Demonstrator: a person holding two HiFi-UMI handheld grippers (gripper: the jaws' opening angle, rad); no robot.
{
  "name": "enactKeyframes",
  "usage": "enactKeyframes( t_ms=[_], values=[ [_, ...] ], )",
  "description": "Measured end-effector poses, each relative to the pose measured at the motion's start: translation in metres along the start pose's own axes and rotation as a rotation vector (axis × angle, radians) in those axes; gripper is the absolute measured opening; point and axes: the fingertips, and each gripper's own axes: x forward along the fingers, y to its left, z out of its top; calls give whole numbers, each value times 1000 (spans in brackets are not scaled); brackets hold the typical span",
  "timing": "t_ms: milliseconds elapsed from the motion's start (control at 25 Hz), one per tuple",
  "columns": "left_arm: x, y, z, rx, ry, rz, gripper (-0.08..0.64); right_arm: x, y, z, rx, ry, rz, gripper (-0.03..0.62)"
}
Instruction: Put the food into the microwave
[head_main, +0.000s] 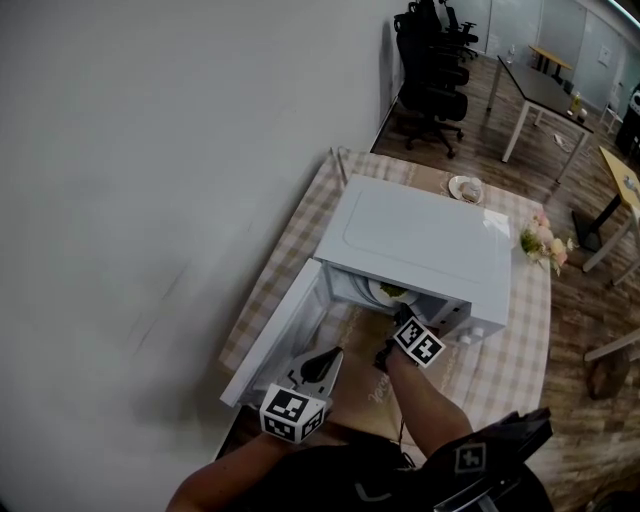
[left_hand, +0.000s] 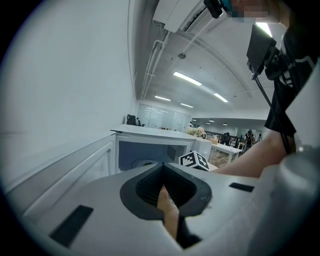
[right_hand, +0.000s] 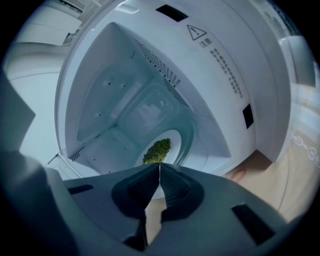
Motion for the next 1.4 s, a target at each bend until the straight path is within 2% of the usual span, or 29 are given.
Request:
enactKeyframes(
  t_ms=[480,680,840,1000,1240,1400],
  values=[
    [-8,0,1,27,0,18,8,16,7,4,-68,31,8,11],
    [-16,-3,-3,21,-4,16,8,12,7,0,-64,50,9,11],
    [-24,-5,-2,28,-17,17,8,-8,16,-2,-98,44,61,11],
    [-36,-10,3,28,-46,24,8,-36,30,-9,-183,44,137,11],
    [-50,-21,6,33,-80,12,8,-92,67,-15,-394,37,253,9],
    [-68,-28,8,41,-116,19,8,-132,88,-20,-533,24,297,9]
  ],
)
